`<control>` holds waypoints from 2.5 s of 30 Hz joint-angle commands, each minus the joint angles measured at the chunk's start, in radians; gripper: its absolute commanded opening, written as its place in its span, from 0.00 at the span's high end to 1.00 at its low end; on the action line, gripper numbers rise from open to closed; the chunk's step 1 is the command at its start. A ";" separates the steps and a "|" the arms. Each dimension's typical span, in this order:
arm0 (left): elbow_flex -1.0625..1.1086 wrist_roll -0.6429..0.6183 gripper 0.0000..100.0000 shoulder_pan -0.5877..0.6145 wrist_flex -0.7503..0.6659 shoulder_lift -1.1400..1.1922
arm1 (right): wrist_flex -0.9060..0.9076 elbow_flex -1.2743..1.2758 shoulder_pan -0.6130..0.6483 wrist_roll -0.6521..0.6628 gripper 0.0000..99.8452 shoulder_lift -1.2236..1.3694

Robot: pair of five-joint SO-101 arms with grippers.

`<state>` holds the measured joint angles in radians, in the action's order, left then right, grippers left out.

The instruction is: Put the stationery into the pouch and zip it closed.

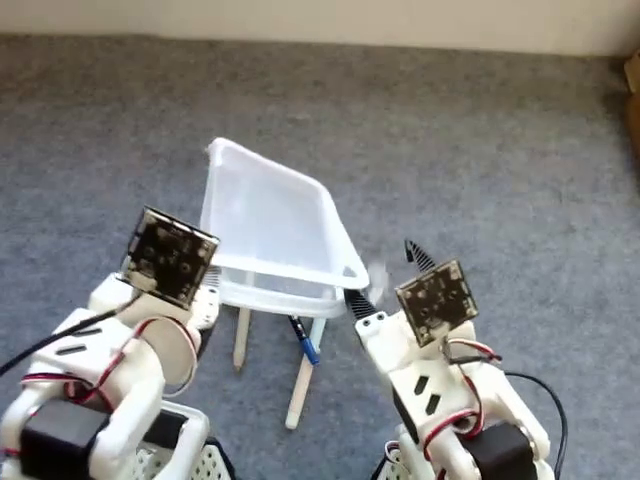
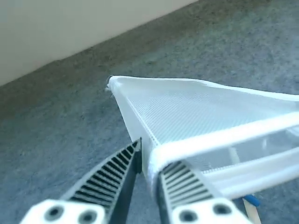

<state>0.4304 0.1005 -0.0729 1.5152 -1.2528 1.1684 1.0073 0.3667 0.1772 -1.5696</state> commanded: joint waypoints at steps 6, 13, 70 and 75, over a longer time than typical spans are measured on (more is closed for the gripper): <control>-0.449 0.011 0.99 0.298 0.193 0.177 | 0.012 0.056 -0.107 -0.028 0.77 0.001; -0.463 0.011 0.99 0.473 0.218 0.240 | 0.012 0.062 -0.107 -0.025 0.77 0.002; -0.084 0.006 0.99 0.122 0.195 0.260 | -0.153 -0.308 0.690 -0.106 0.57 -0.001; -0.074 0.006 0.99 0.117 0.187 0.260 | -0.286 -0.213 0.742 -0.106 0.57 0.001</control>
<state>0.3705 0.1128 0.0637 1.7315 -0.9966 0.9705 0.7664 1.0679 0.0790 -1.5681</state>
